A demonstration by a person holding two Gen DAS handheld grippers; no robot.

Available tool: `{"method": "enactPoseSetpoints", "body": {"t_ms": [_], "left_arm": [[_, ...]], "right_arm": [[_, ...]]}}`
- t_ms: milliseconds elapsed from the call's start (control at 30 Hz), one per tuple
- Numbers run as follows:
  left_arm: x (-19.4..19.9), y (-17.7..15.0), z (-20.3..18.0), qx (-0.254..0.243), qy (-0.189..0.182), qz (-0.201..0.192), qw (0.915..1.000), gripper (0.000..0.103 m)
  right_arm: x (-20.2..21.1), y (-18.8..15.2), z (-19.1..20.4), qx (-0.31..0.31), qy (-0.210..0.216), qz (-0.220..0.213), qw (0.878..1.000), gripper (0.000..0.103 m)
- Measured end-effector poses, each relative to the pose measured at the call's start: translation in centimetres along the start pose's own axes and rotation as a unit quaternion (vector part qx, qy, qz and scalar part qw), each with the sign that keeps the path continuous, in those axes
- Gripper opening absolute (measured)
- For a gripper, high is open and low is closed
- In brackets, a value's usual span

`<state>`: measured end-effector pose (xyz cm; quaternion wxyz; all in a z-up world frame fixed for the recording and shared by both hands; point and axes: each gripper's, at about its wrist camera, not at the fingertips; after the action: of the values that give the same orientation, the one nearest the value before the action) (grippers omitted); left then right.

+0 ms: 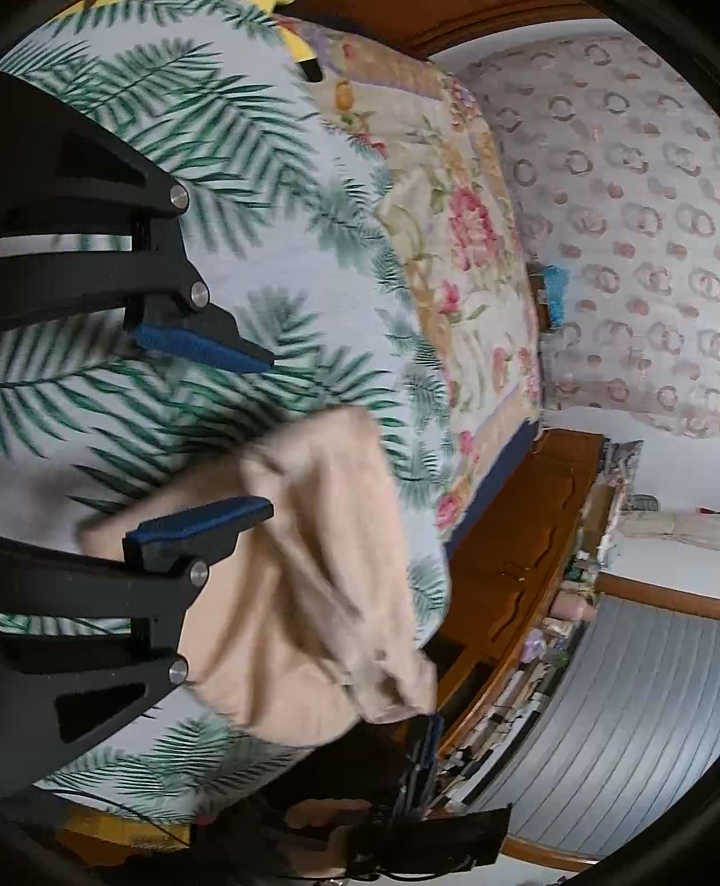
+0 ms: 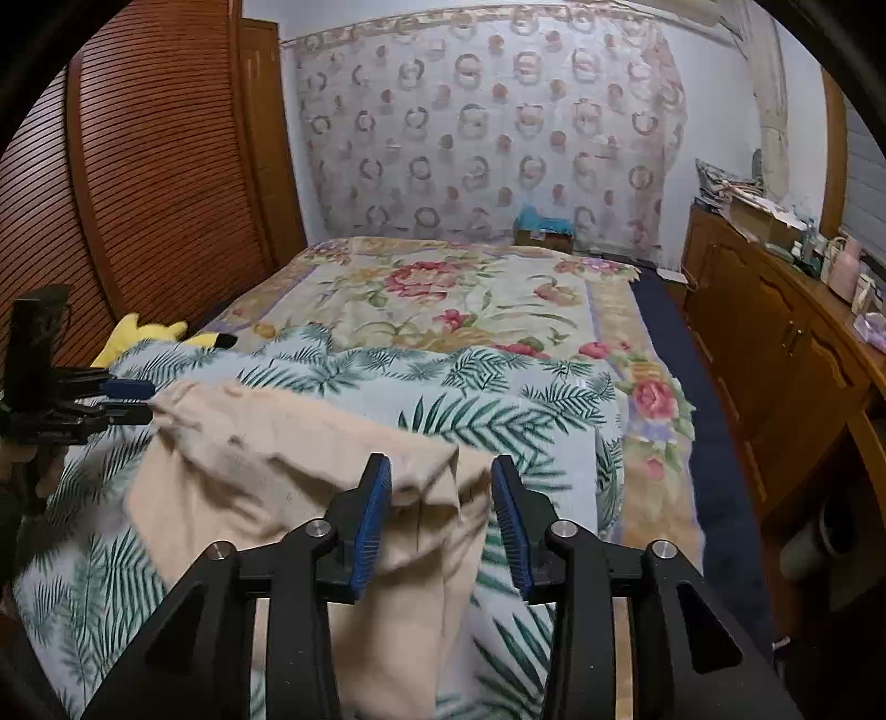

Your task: Fold small clothes

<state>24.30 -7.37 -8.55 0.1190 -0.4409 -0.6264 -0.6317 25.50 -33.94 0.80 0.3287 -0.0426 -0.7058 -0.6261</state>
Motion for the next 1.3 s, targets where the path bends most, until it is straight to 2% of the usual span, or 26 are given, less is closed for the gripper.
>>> {"method": "enactPoseSetpoints", "body": {"t_ms": [133,267,467,567,600,733,933,967,1033,1067,1100,1167,1267,1300], "left_arm": [[-1.1,-0.9,-0.1,-0.007,0.006,0.023,0.9997,0.048],[-2.4,-0.3,-0.5,-0.013,0.004,0.027,0.9995,0.048],[-4.2,1.7,-0.6,-0.027,0.009,0.027,0.9992,0.048],[-4.9,2.7,-0.5,-0.037,0.006,0.016,0.9992,0.048],[-5.4,3.0,-0.2,-0.034,0.011,0.017,0.9992,0.048],[-6.2,3.8,0.8,-0.017,0.004,0.018,0.9997,0.048],[-4.7,4.0,1.4,-0.002,0.008,0.000,1.0000,0.048],[-4.1,4.1,1.7,0.004,0.008,-0.008,0.9999,0.048],[-3.5,4.3,2.1,0.013,0.010,-0.015,0.9997,0.048],[-3.3,4.4,2.4,0.017,0.009,-0.017,0.9997,0.048],[-3.1,4.5,2.5,0.019,0.009,-0.019,0.9996,0.048],[-3.1,4.6,2.5,0.022,0.007,-0.018,0.9996,0.048],[-3.6,4.5,2.2,0.027,-0.014,-0.011,0.9995,0.048],[-3.9,4.5,1.9,0.026,-0.019,-0.007,0.9995,0.050]], "right_arm": [[0.5,-1.6,0.5,0.023,0.002,0.032,0.999,0.044],[-0.7,-2.4,1.3,0.044,0.010,0.070,0.997,0.044],[-1.8,-0.4,2.0,0.061,0.028,0.058,0.996,0.044],[-2.1,0.7,2.0,0.061,0.046,0.043,0.996,0.012],[-2.2,1.1,1.7,0.057,0.051,0.035,0.996,0.008],[-2.4,2.2,-0.6,0.004,0.060,0.010,0.998,0.006],[-2.6,3.2,-3.0,-0.068,-0.018,0.014,0.997,0.006],[-2.5,3.1,-2.7,-0.067,-0.031,0.021,0.997,0.008],[-2.3,3.0,-1.9,-0.052,-0.046,0.034,0.997,0.020],[-2.2,3.0,-1.4,-0.045,-0.047,0.039,0.997,0.030],[-2.1,3.1,-0.9,-0.042,-0.047,0.041,0.997,0.041],[-1.5,3.0,-0.3,-0.039,-0.045,0.042,0.997,0.052],[0.0,2.7,0.5,-0.034,-0.031,0.046,0.998,0.068],[0.0,3.0,0.5,-0.035,-0.029,0.049,0.998,0.070]]}}
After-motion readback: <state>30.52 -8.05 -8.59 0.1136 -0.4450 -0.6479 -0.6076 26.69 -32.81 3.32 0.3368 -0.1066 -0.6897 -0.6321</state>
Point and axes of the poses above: each gripper's, at about its wrist camera, not at the fingertips, and x roughly against the way its jaws point, z to its left, y to its top, and after that the axes turned 2 degrees about -z, right-handed
